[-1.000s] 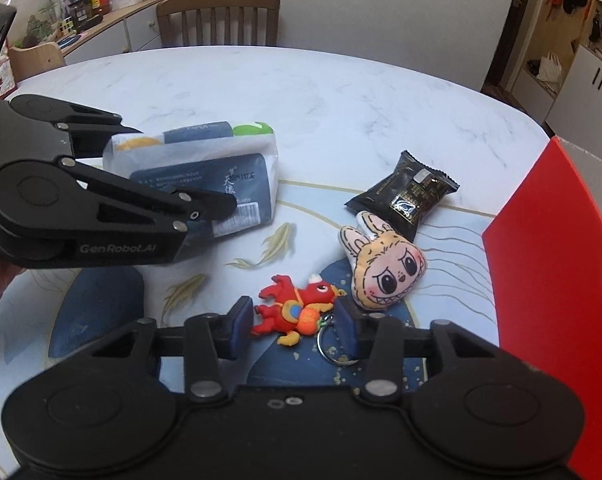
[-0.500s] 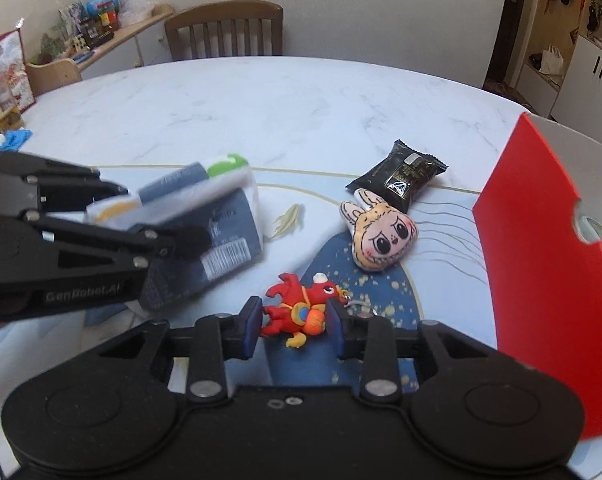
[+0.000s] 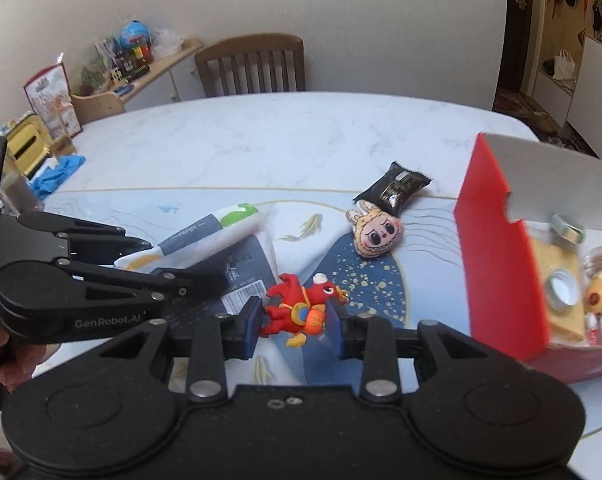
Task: Organize objects
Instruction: 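Carry wet-wipe pack and dragon keychain over the shoebox and lower them inside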
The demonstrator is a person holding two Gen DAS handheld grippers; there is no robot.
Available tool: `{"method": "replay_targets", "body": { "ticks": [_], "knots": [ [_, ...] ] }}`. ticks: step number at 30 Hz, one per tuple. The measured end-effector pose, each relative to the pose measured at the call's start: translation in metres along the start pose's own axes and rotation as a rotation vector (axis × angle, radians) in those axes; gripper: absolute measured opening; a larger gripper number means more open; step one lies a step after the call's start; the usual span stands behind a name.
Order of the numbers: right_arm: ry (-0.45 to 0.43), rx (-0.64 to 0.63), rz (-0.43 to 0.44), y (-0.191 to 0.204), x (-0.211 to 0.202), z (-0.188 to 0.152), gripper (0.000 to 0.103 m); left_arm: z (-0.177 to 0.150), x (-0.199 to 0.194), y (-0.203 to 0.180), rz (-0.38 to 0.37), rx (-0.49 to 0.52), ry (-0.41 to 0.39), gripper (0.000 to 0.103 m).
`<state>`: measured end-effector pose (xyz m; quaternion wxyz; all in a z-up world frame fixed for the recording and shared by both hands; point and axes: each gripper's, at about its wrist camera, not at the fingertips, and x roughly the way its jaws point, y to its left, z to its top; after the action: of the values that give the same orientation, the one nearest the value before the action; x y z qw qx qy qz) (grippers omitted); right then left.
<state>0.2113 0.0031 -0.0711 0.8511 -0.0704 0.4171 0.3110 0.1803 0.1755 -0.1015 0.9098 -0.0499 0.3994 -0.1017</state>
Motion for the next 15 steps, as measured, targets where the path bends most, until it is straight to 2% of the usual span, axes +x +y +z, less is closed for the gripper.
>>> {"method": "replay_targets", "body": {
  "ticks": [9, 15],
  "knots": [
    [-0.037, -0.007, 0.029, -0.026, -0.046, 0.0, 0.033, 0.012, -0.029, -0.033, 0.005, -0.006, -0.03, 0.024],
    [-0.076, -0.03, 0.046, -0.048, -0.072, 0.004, 0.033, 0.027, -0.036, -0.066, 0.005, 0.031, -0.062, 0.024]
  ]
}}
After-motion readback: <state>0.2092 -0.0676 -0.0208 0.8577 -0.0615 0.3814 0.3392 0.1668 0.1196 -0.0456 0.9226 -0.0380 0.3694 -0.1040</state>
